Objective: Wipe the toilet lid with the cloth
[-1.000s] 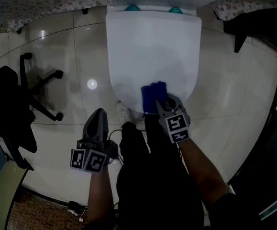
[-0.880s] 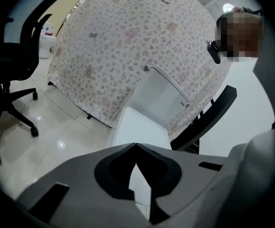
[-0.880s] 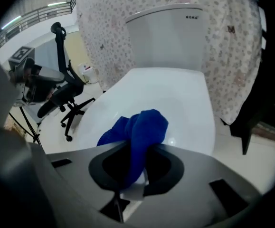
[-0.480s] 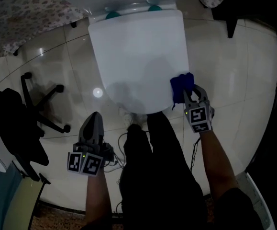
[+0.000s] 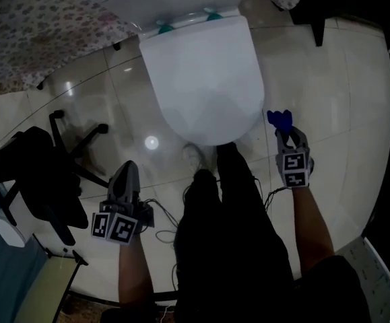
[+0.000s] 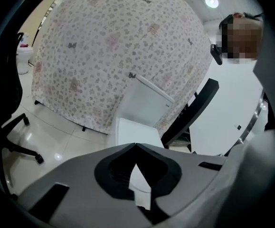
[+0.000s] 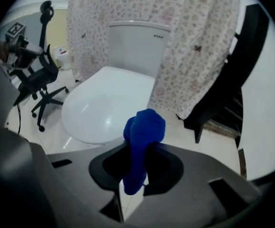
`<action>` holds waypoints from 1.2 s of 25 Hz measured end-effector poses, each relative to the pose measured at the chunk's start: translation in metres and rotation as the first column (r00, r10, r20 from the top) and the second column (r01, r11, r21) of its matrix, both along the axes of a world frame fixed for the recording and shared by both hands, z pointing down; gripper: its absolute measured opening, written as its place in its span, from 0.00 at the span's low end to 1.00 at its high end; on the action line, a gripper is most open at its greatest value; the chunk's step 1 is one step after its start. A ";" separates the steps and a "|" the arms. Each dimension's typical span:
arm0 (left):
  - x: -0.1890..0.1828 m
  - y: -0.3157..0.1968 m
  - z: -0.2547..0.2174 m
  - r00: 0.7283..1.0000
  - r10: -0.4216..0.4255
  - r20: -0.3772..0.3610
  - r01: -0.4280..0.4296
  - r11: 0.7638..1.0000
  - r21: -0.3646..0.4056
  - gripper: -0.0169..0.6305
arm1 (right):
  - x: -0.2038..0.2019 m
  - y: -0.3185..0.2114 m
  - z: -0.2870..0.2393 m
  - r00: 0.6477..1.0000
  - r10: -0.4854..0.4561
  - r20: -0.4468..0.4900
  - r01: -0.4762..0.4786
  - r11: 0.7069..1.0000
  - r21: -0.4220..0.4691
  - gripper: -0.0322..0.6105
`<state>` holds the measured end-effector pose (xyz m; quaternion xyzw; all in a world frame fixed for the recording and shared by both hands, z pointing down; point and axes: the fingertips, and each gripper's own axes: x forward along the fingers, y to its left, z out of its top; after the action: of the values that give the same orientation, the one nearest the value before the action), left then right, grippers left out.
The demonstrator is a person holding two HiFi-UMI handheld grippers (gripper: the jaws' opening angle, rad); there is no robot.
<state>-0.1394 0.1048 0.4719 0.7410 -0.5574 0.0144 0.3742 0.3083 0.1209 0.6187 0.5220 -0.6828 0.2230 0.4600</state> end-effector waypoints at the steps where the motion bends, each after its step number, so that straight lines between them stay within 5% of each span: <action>1: -0.006 0.002 -0.018 1.000 0.018 0.011 -0.018 1.000 0.017 0.02 | 0.012 0.012 -0.017 0.998 0.069 0.013 -0.069 0.997 0.016 0.15; 4: -0.027 0.023 -0.091 0.997 0.062 0.048 -0.066 0.996 0.066 0.02 | 0.053 0.058 -0.087 0.946 0.315 0.075 -0.318 0.947 0.039 0.15; 7: -0.059 0.041 -0.180 0.999 0.032 0.044 -0.037 0.990 0.138 0.02 | 0.070 0.070 -0.185 0.894 0.410 0.183 -0.437 0.887 0.147 0.15; 11: -0.093 0.028 -0.306 0.999 -0.040 0.031 0.027 0.937 0.348 0.02 | 0.062 0.022 -0.309 0.899 0.316 0.303 -0.419 0.822 0.385 0.15; 15: -0.095 0.018 -0.405 0.992 -0.105 0.073 0.050 0.846 0.530 0.02 | 0.048 -0.029 -0.427 0.887 0.194 0.418 -0.423 0.701 0.573 0.15; 21: -0.077 0.059 -0.475 0.990 -0.128 0.065 0.057 0.765 0.641 0.02 | 0.009 -0.033 -0.553 0.887 -0.023 0.461 -0.365 0.577 0.731 0.15; 25: -0.072 0.082 -0.463 0.979 -0.186 0.087 0.091 0.771 0.631 0.02 | 0.008 -0.029 -0.588 0.853 -0.126 0.507 -0.357 0.568 0.742 0.15; 27: -0.062 0.088 -0.457 0.968 -0.204 0.144 0.071 0.778 0.624 0.02 | 0.015 -0.020 -0.593 0.890 -0.129 0.437 -0.291 0.578 0.762 0.15; 30: -0.051 0.089 -0.463 0.965 -0.236 0.116 0.105 0.749 0.654 0.02 | 0.026 -0.012 -0.592 0.947 -0.119 0.298 -0.168 0.606 0.778 0.15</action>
<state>-0.1907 0.1942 0.0089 0.7649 -0.6271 -0.1406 0.0427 0.3339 0.1090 0.0263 0.6376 -0.7679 -0.0154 0.0600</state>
